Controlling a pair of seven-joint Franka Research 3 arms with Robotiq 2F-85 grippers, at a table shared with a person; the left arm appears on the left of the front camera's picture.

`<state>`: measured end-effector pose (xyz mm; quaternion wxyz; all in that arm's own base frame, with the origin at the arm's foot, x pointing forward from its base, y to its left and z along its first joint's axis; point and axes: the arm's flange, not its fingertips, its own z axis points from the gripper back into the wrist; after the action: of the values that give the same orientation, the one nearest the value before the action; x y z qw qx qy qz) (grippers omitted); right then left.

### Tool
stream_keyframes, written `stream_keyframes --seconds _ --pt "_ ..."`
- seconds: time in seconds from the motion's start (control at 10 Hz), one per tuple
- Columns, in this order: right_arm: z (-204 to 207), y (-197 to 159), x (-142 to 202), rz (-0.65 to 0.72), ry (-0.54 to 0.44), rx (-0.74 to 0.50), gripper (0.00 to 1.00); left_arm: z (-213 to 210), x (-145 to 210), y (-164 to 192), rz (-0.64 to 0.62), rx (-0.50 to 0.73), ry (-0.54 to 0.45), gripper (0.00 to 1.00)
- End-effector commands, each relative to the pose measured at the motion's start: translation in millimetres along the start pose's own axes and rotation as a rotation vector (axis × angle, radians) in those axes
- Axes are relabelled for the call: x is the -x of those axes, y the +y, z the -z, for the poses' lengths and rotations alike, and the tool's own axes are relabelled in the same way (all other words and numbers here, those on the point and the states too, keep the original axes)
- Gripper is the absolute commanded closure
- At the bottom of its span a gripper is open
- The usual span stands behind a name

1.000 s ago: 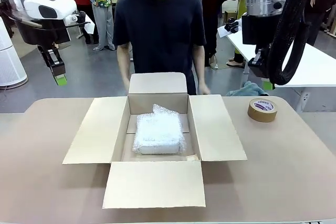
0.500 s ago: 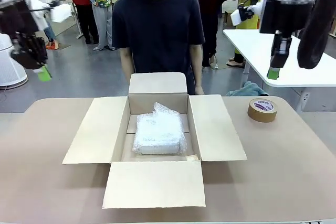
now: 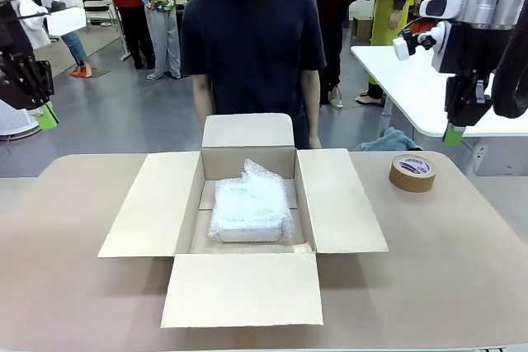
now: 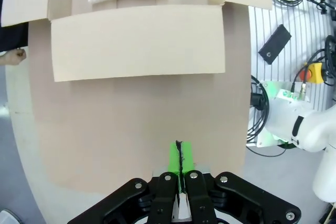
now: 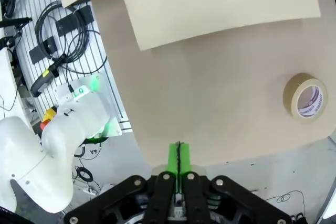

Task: Wrap the clocks to prevent damage.
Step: Once the human has placed the objects inside and stepped back, release both hands from the side flaps of the Package Box, then push the right (or left) flap of the Package Box to close it.

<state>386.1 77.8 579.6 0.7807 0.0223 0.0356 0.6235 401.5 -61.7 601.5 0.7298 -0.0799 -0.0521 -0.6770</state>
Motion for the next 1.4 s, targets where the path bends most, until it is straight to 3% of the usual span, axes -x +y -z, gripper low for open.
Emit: stream_keyframes --seconds 0.0,1.3 --pt "3.9 -3.0 5.5 -0.026 -0.003 -0.017 0.99 8.5 9.7 -1.6 0.052 -0.052 -0.006 1.0" --pt "3.8 -2.8 3.3 -0.018 0.004 -0.011 0.99 8.3 6.2 2.0 0.018 -0.039 -0.008 1.0"
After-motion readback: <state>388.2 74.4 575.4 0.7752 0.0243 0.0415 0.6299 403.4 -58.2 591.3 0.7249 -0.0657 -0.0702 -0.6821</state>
